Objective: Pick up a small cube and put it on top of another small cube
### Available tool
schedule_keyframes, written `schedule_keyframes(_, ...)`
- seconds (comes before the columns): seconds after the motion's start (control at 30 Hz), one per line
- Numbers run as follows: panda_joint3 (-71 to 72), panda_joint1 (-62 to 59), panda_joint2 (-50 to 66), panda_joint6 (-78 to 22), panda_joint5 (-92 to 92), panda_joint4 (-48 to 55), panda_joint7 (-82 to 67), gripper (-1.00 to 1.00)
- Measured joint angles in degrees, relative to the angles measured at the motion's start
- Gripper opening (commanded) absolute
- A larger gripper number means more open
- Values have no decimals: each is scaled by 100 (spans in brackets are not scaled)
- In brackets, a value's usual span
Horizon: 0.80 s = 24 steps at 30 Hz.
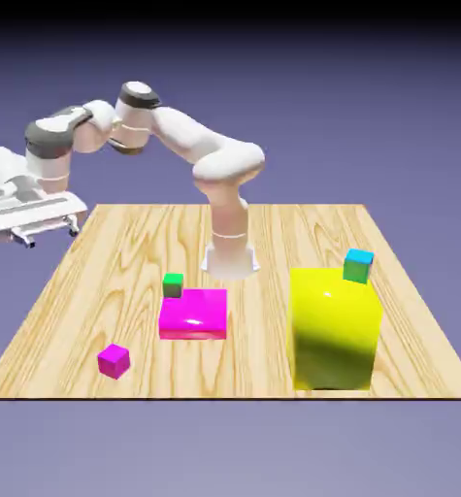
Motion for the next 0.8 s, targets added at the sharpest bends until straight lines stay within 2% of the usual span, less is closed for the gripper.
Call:
schedule_keyframes(0.37,-2284,1314,-952,-1118,-8,1047,-2206,0)
schedule_keyframes(0.43,-2335,1344,-973,-1143,-8,1071,-2256,0)
schedule_keyframes(0.5,-2469,1596,-1198,-645,-68,905,-2336,0)
schedule_keyframes(0.53,-2512,1678,-1271,-483,-87,851,-2362,-100)
schedule_keyframes(0.6,-2512,1679,-1271,-485,-91,851,-2360,-100)
schedule_keyframes(0.7,-2335,1344,-973,-1148,-17,1071,-2252,-100)
schedule_keyframes(0.8,-1952,1582,-759,-849,299,656,-2153,-100)
